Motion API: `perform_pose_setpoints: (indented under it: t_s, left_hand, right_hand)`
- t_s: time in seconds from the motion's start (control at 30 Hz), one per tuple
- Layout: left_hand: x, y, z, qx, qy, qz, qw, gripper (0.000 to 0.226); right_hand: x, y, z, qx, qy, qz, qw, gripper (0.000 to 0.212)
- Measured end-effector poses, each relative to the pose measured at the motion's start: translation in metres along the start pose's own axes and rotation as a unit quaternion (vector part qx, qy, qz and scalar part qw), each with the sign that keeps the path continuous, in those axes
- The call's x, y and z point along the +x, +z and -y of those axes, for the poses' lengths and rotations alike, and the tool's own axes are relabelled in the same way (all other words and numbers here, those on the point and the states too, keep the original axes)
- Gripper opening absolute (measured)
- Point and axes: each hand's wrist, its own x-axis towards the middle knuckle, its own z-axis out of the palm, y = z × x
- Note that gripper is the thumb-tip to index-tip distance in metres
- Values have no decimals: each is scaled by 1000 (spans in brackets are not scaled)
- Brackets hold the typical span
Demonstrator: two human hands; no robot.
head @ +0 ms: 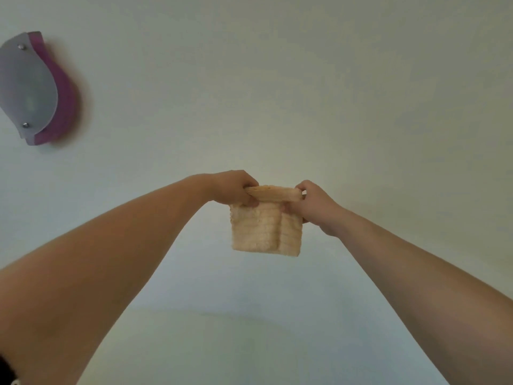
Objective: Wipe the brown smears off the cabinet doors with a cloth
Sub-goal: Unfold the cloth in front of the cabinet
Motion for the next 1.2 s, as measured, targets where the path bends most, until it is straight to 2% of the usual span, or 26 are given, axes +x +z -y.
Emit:
perform_pose_setpoints:
  t_s: [0.07, 0.17, 0.2, 0.27, 0.37, 0.43, 0.47, 0.53, 0.6, 0.63, 0.7, 0.77, 0.83, 0.97, 1.1, 1.17, 1.2]
  left_hand:
    - [0, 1, 7, 24, -7, -33, 999, 20]
    - [1, 14, 12, 52, 76, -146, 985, 56]
    - [2, 19, 9, 47, 108, -174, 978, 59]
    - [7, 26, -1, 24, 146, -192, 970, 45]
    - [11, 32, -23, -4, 138, -148, 979, 19]
    - [12, 38, -39, -12, 135, -90, 987, 19]
    - [13, 42, -47, -21, 130, -56, 990, 26]
    - [15, 51, -62, -32, 101, 19, 994, 54]
    - [20, 60, -76, -6, 64, 95, 993, 89]
    - [24, 66, -83, 5, 51, 118, 992, 99]
    - [31, 73, -101, 1, 45, 120, 992, 91]
    - [37, 77, -116, -2, 48, 93, 995, 64]
    - [44, 78, -132, -15, 38, 84, 996, 52]
    - [65, 82, -160, -129, 5, 85, 988, 34]
    - [92, 90, -200, -189, -28, 54, 980, 29]
    - [107, 101, -226, -209, -30, 61, 976, 30]
    - [114, 108, -241, -217, -28, 67, 974, 30]
  right_hand:
    - [1, 1, 4, 42, 16, -18, 999, 45]
    - [4, 2, 9, 102, 64, -64, 991, 44]
    - [4, 2, 10, 110, 76, -75, 988, 42]
    - [5, 0, 11, 104, 89, -85, 987, 41]
    - [0, -9, 14, 79, 108, -96, 986, 32]
    - [-4, -19, 13, 66, 120, -106, 985, 22]
    - [-7, -25, 12, 61, 125, -111, 984, 16]
    - [-10, -37, 7, 56, 135, -117, 982, 3]
    - [-14, -49, 0, 64, 146, -118, 980, 5]
    - [-15, -56, -3, 75, 151, -116, 979, 13]
    - [-21, -70, -8, 114, 158, -102, 975, 22]
    - [-26, -83, -9, 159, 154, -81, 972, 16]
    - [-33, -101, -10, 196, 147, -62, 968, 14]
    - [-39, -147, -18, 266, 122, -37, 955, 21]
    - [-45, -181, -54, 225, 98, -18, 969, 20]
    - [-57, -196, -80, 165, 104, -45, 980, 13]
    - [-65, -205, -93, 134, 111, -66, 983, 17]
